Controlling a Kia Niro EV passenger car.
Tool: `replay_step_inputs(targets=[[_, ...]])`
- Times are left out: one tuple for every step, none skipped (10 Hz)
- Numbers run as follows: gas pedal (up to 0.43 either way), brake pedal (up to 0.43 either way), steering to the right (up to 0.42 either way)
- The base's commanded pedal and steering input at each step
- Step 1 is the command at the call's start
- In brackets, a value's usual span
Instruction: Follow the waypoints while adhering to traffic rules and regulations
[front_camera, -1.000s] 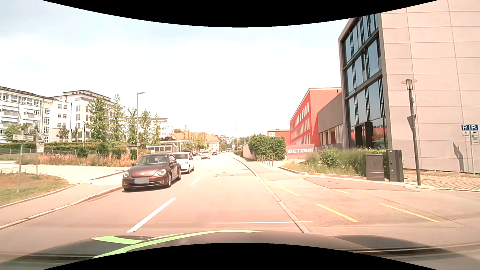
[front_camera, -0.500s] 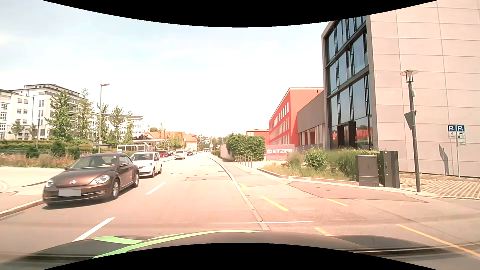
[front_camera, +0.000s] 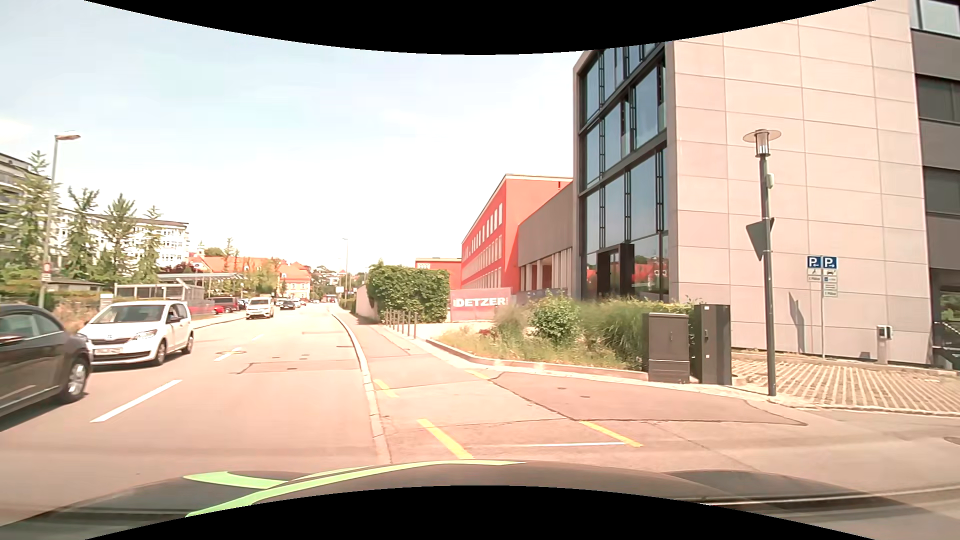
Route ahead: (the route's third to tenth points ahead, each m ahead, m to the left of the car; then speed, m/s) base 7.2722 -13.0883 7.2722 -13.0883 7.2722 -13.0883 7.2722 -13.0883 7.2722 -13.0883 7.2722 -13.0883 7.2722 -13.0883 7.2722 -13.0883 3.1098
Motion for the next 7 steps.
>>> replay_step_inputs(targets=[[0.000,0.116,0.502],[0.000,0.110,0.509],[0.000,0.091,0.516],[0.000,0.006,0.522],[0.000,0.000,0.524],[0.000,0.000,0.522],[0.000,0.000,0.517]])
